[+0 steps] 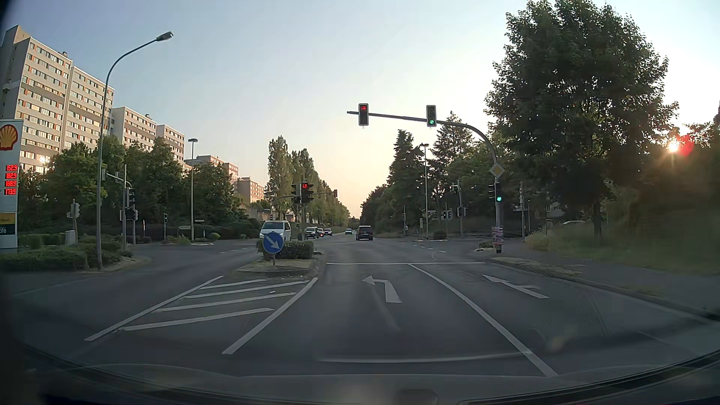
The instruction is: Follow the waypoints while adhering to traffic rules and regulations
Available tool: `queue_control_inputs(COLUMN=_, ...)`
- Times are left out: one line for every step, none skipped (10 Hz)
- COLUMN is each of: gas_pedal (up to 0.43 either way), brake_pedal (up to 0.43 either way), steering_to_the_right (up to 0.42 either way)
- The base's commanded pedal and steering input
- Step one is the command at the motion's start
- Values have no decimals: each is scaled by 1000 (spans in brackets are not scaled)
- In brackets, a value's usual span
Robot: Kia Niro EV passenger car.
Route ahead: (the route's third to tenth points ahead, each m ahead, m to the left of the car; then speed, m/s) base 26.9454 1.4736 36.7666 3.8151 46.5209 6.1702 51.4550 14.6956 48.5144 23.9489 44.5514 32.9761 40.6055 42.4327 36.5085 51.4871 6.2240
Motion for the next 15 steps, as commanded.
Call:
queue_control_inputs(gas_pedal=0, brake_pedal=256, steering_to_the_right=21)
queue_control_inputs(gas_pedal=0, brake_pedal=256, steering_to_the_right=17)
queue_control_inputs(gas_pedal=0, brake_pedal=256, steering_to_the_right=13)
queue_control_inputs(gas_pedal=0, brake_pedal=256, steering_to_the_right=12)
queue_control_inputs(gas_pedal=0, brake_pedal=256, steering_to_the_right=11)
queue_control_inputs(gas_pedal=0, brake_pedal=256, steering_to_the_right=8)
queue_control_inputs(gas_pedal=0, brake_pedal=256, steering_to_the_right=4)
queue_control_inputs(gas_pedal=0, brake_pedal=256, steering_to_the_right=3)
queue_control_inputs(gas_pedal=0, brake_pedal=256, steering_to_the_right=3)
queue_control_inputs(gas_pedal=0, brake_pedal=262, steering_to_the_right=2)
queue_control_inputs(gas_pedal=0, brake_pedal=256, steering_to_the_right=-4)
queue_control_inputs(gas_pedal=0, brake_pedal=256, steering_to_the_right=-14)
queue_control_inputs(gas_pedal=0, brake_pedal=256, steering_to_the_right=-28)
queue_control_inputs(gas_pedal=0, brake_pedal=256, steering_to_the_right=-45)
queue_control_inputs(gas_pedal=0, brake_pedal=256, steering_to_the_right=-64)
